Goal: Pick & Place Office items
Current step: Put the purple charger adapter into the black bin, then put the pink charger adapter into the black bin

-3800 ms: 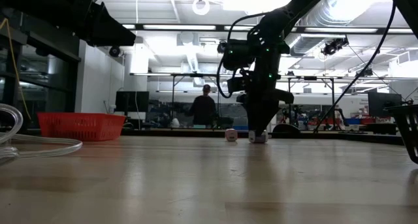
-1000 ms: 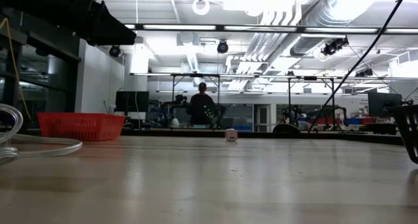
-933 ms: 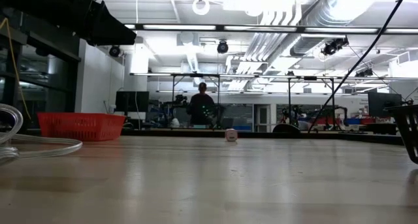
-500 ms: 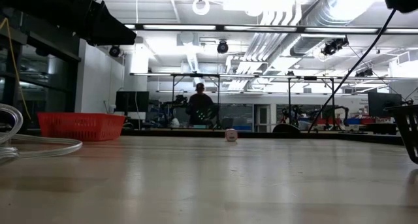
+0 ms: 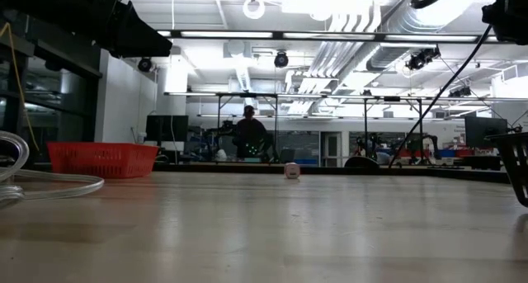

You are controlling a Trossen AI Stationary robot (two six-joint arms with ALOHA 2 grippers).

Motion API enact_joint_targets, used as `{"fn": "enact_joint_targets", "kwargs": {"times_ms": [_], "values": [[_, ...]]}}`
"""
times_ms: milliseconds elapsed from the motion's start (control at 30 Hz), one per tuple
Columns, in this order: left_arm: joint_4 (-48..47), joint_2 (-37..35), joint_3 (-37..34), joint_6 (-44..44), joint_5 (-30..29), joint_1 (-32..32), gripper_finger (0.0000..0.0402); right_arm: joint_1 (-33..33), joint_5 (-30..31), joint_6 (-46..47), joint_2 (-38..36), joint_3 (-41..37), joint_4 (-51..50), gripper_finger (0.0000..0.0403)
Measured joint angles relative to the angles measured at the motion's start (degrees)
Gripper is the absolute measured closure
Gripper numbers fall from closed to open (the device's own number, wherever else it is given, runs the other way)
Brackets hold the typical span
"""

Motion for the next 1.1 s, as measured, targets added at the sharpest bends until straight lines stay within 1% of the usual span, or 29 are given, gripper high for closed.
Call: {"fn": "enact_joint_targets", "kwargs": {"times_ms": [300, 733, 867, 1100], "values": [[0.0, 0.0, 0.0, -0.02, -0.01, 0.01, 0.0175, 0.0, 0.24, -0.14, 0.0, -0.04, 0.0, 0.0257], [0.01, 0.0, 0.0, -0.02, -0.01, -0.01, 0.0175, 0.0, 0.31, -0.22, 0.0, -0.04, 0.13, 0.0254], [0.0, 0.0, 0.0, 0.0, -0.01, -0.01, 0.0175, 0.0, 1.58, -1.53, 0.0, -0.04, 0.13, 0.0254], [0.02, 0.0, 0.0, 0.0, -0.01, 0.0, 0.0175, -0.4, 1.84, -1.95, -2.45, -0.04, -0.99, 0.0254]]}}
